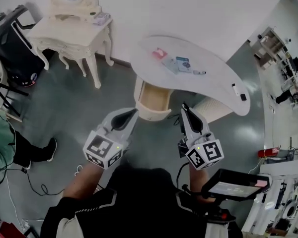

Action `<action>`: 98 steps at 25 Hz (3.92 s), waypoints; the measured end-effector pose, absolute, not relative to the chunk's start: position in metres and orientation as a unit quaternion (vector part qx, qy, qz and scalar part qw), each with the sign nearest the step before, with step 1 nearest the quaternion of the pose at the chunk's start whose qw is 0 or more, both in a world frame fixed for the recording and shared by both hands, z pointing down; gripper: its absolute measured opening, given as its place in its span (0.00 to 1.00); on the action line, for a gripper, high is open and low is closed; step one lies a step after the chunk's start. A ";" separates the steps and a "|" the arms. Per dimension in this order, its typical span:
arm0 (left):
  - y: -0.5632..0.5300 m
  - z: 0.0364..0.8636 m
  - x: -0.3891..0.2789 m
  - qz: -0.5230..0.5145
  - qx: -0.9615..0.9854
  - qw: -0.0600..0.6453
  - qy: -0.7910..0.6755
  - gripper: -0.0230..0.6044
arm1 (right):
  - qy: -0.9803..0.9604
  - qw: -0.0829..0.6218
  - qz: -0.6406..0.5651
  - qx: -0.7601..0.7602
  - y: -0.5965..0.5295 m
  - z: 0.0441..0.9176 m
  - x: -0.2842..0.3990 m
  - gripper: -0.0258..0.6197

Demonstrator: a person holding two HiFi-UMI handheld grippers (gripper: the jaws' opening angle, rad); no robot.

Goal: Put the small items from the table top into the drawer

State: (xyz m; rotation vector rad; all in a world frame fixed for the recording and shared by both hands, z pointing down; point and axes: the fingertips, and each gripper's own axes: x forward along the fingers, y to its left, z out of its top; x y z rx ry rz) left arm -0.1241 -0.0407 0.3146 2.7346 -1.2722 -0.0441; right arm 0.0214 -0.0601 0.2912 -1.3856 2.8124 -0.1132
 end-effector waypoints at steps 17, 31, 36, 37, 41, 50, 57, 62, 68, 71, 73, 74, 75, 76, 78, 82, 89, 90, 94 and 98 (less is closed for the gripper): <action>-0.120 0.319 -0.124 -0.012 0.888 0.069 -0.454 0.04 | 0.914 0.019 -0.045 -0.403 -0.143 0.299 0.016 0.08; -0.219 0.309 -0.063 -0.004 0.874 0.059 -0.482 0.04 | 0.939 0.031 -0.040 -0.341 -0.241 0.298 0.060 0.08; -0.227 0.316 -0.051 0.010 0.867 0.051 -0.495 0.04 | 0.946 0.029 -0.048 -0.318 -0.256 0.311 0.067 0.08; -0.224 0.318 -0.049 0.015 0.866 0.046 -0.498 0.04 | 0.949 0.027 -0.049 -0.312 -0.255 0.314 0.068 0.08; -0.242 0.326 -0.039 0.037 0.861 0.049 -0.505 0.04 | 0.956 0.015 -0.057 -0.288 -0.279 0.326 0.068 0.08; -0.271 0.384 -0.046 0.055 0.858 0.096 -0.502 0.04 | 0.962 -0.023 -0.075 -0.263 -0.305 0.375 0.051 0.08; -0.289 0.436 -0.066 0.058 0.843 0.137 -0.517 0.04 | 0.967 -0.052 -0.074 -0.239 -0.315 0.414 0.036 0.09; -0.287 0.470 -0.077 0.073 0.837 0.166 -0.516 0.04 | 0.967 -0.062 -0.088 -0.231 -0.314 0.446 0.024 0.09; -0.285 0.490 -0.083 0.034 0.848 0.192 -0.493 0.04 | 0.969 -0.093 -0.084 -0.214 -0.311 0.482 0.019 0.09; -0.275 0.504 -0.096 0.062 0.841 0.202 -0.497 0.04 | 0.967 -0.116 -0.081 -0.210 -0.303 0.501 0.010 0.09; -0.274 0.511 -0.101 0.070 0.840 0.208 -0.497 0.04 | 0.966 -0.132 -0.082 -0.207 -0.304 0.515 0.003 0.09; -0.273 0.515 -0.101 0.067 0.840 0.215 -0.494 0.04 | 0.964 -0.143 -0.086 -0.208 -0.304 0.524 0.003 0.08; -0.271 0.519 -0.100 0.062 0.840 0.224 -0.490 0.04 | 0.961 -0.153 -0.090 -0.212 -0.304 0.532 0.005 0.08; -0.271 0.523 -0.098 0.060 0.840 0.232 -0.487 0.04 | 0.959 -0.161 -0.093 -0.215 -0.304 0.538 0.007 0.08; -0.271 0.534 -0.101 0.071 0.837 0.242 -0.486 0.04 | 0.958 -0.167 -0.095 -0.214 -0.304 0.545 0.006 0.08; -0.274 0.561 -0.101 0.098 0.828 0.262 -0.486 0.04 | 0.955 -0.195 -0.090 -0.207 -0.300 0.565 0.006 0.08; -0.274 0.575 -0.107 0.112 0.829 0.262 -0.481 0.04 | 0.949 -0.240 -0.079 -0.188 -0.288 0.592 0.000 0.08; -0.274 0.578 -0.107 0.115 0.829 0.263 -0.479 0.04 | 0.948 -0.249 -0.075 -0.184 -0.287 0.598 0.000 0.08; -0.274 0.594 -0.108 0.133 0.828 0.268 -0.475 0.04 | 0.941 -0.283 -0.060 -0.174 -0.284 0.618 -0.001 0.08; -0.283 0.606 -0.102 0.152 0.832 0.262 -0.466 0.04 | 0.934 -0.303 -0.072 -0.174 -0.285 0.636 0.001 0.08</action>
